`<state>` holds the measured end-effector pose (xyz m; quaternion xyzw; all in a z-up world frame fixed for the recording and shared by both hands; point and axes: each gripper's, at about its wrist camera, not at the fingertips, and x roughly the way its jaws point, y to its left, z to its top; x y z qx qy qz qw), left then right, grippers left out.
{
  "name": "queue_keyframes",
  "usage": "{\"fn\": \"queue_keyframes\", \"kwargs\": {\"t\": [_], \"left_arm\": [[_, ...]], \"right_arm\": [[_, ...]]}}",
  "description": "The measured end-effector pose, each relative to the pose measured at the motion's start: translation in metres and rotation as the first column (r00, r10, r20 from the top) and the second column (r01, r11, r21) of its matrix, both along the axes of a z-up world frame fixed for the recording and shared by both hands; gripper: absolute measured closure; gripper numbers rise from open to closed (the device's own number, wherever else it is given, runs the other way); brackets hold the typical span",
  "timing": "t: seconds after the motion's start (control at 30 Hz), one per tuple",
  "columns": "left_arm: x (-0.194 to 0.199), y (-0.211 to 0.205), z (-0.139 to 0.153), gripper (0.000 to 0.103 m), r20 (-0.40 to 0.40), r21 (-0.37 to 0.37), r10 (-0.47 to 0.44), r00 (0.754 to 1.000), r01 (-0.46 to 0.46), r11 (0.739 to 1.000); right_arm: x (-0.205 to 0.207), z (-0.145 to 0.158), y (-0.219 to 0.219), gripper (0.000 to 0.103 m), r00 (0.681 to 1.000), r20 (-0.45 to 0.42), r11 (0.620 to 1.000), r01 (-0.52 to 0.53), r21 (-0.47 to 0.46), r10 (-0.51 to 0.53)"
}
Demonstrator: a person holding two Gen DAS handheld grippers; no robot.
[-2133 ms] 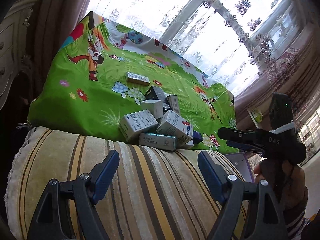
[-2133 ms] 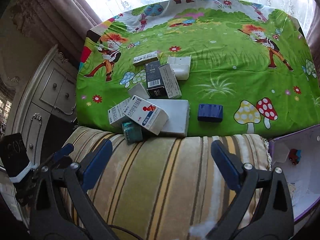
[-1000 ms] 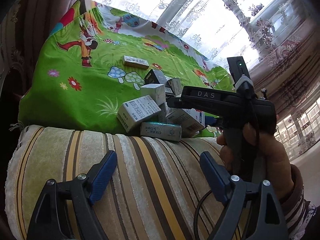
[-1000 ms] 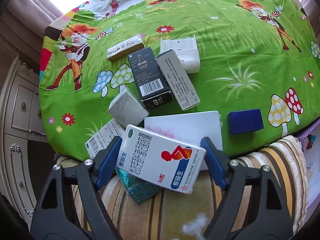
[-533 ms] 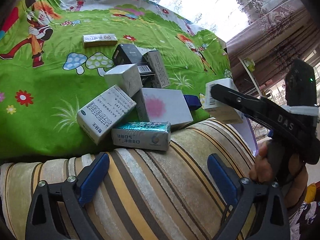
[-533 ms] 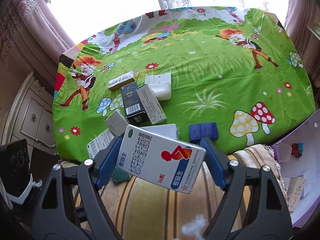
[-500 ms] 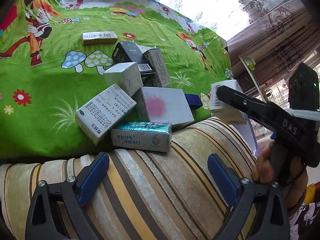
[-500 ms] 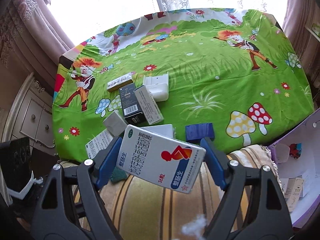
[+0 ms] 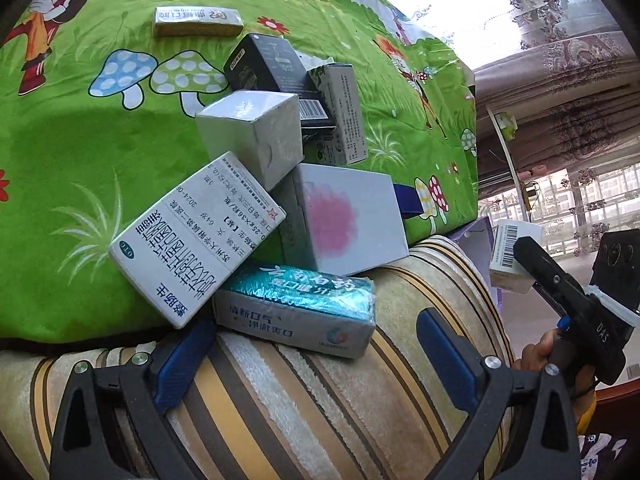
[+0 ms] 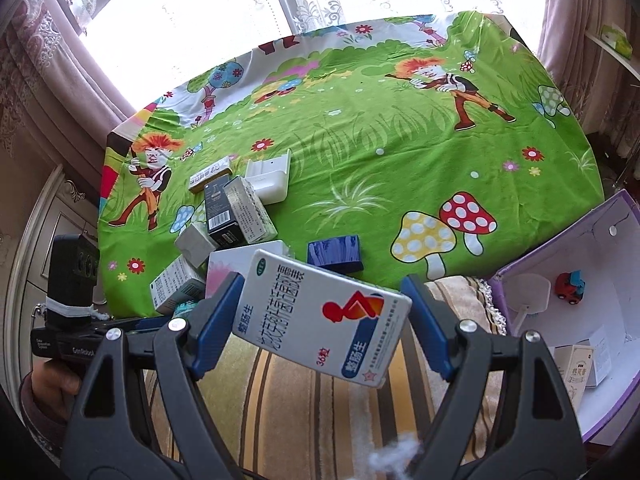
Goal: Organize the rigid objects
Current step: 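Grasp the teal foil package at the pile edge with the left tool, then carry the teal package and white medicine box over the purple box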
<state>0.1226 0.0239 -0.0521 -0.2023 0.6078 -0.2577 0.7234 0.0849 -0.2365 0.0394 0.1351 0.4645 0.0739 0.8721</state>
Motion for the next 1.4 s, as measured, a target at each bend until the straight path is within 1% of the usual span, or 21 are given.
{"fn": "queue_keyframes", "kwargs": {"t": [0.13, 0.2, 0.27, 0.37, 0.6, 0.77, 0.83, 0.97, 1.1, 1.23, 1.4], "left_arm": [[0.005, 0.002, -0.007, 0.002, -0.022, -0.028, 0.002, 1.0, -0.002, 1.0], [0.005, 0.002, -0.007, 0.005, -0.018, -0.019, 0.0, 1.0, -0.001, 1.0], [0.002, 0.0, -0.004, 0.018, -0.005, -0.01, -0.018, 1.0, 0.018, 1.0], [0.0, -0.005, -0.002, 0.027, 0.011, 0.024, -0.033, 0.999, 0.033, 0.999], [-0.013, -0.009, 0.016, 0.028, 0.085, 0.062, -0.056, 0.995, 0.051, 0.997], [-0.026, -0.012, 0.031, 0.028, 0.128, 0.031, -0.02, 0.992, 0.016, 0.999], [-0.033, -0.019, 0.039, 0.028, 0.152, 0.021, -0.024, 0.988, 0.021, 1.0], [-0.046, -0.042, 0.055, 0.028, 0.199, -0.001, -0.048, 0.979, 0.049, 0.999], [-0.057, -0.073, 0.066, 0.028, 0.231, -0.022, -0.081, 0.969, 0.089, 0.996], [-0.063, -0.107, 0.077, 0.028, 0.268, -0.022, -0.129, 0.955, 0.139, 0.99], [-0.064, -0.148, 0.085, 0.028, 0.29, -0.008, -0.178, 0.94, 0.188, 0.982]], "right_arm": [[-0.004, 0.0, -0.008, 0.021, 1.0, -0.007, 1.0, 0.001, 0.004, -0.001], [-0.006, -0.001, -0.013, 0.021, 1.0, -0.009, 1.0, 0.009, 0.005, -0.009], [-0.009, -0.001, -0.018, 0.021, 1.0, -0.012, 1.0, 0.017, 0.007, -0.017], [-0.012, -0.002, -0.023, 0.021, 1.0, -0.017, 1.0, 0.022, 0.012, -0.022], [-0.023, 0.0, -0.034, 0.021, 1.0, -0.01, 1.0, 0.028, 0.012, -0.028], [-0.033, 0.003, -0.047, 0.021, 0.999, -0.004, 0.999, 0.044, 0.021, -0.044], [-0.036, 0.004, -0.054, 0.021, 0.999, -0.001, 0.998, 0.054, 0.025, -0.054], [-0.045, 0.008, -0.076, 0.021, 0.996, 0.009, 0.996, 0.087, 0.031, -0.087], [-0.055, 0.012, -0.109, 0.021, 0.988, 0.021, 0.988, 0.15, 0.032, -0.15], [-0.068, 0.015, -0.152, 0.021, 0.972, 0.025, 0.972, 0.234, 0.033, -0.235], [-0.085, 0.013, -0.202, 0.021, 0.941, 0.024, 0.941, 0.337, 0.034, -0.338]]}}
